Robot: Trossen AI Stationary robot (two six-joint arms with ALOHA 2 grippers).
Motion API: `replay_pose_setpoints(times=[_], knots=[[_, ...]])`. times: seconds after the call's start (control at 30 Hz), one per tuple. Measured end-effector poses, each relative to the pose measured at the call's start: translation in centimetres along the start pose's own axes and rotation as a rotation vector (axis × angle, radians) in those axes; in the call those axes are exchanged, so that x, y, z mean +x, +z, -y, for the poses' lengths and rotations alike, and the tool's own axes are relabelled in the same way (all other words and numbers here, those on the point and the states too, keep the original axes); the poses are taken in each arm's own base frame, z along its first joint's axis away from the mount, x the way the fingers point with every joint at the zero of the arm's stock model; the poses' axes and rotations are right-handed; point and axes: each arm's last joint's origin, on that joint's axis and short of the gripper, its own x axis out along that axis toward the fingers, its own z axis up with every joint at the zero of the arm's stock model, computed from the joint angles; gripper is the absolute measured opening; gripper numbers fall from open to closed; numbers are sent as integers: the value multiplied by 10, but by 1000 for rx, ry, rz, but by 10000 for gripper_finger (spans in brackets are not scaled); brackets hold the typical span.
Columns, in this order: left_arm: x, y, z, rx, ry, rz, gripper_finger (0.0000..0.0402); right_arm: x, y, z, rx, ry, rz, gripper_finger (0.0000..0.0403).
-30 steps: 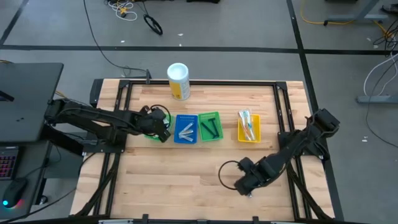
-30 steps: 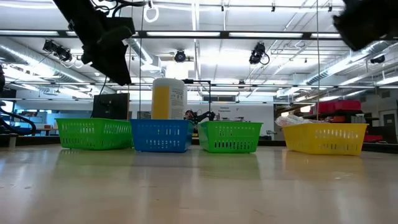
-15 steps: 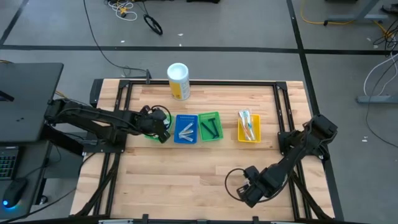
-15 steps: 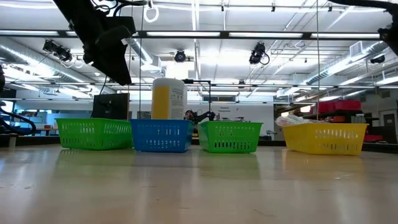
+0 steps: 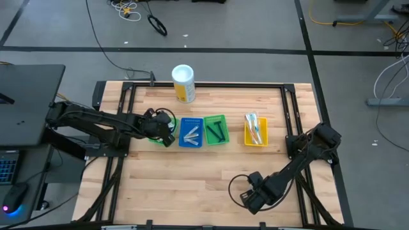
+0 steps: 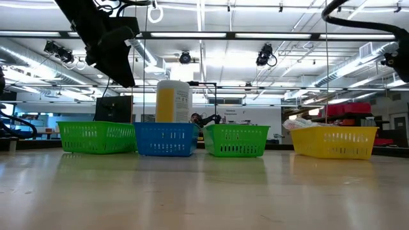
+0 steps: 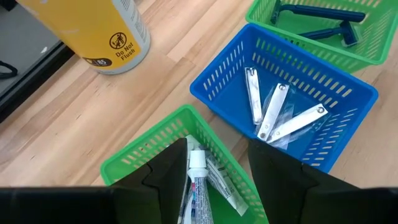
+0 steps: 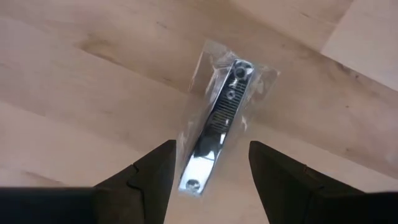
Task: Pick & Place Travel size toiletries
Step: Put the silver nail cutter into the blue bin
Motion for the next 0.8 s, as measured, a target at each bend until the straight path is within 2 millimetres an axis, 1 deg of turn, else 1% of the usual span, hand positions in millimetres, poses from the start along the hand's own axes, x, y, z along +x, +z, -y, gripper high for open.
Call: replay_pose_setpoints(times=[0.17,0.3,0.4,0.67,0.8], knots=[[0,0,0,0,0,0,178,12,0,-2,5,-27,8,209],[0,0,0,8,0,0,178,15,0,-4,3,-33,10,192],[0,0,0,10,-1,0,178,15,0,-4,3,-35,11,169],[0,0,0,8,-1,0,178,16,0,-3,-18,-40,17,91],[0,0,1,9,-13,-3,178,16,1,-3,-72,-35,28,73]])
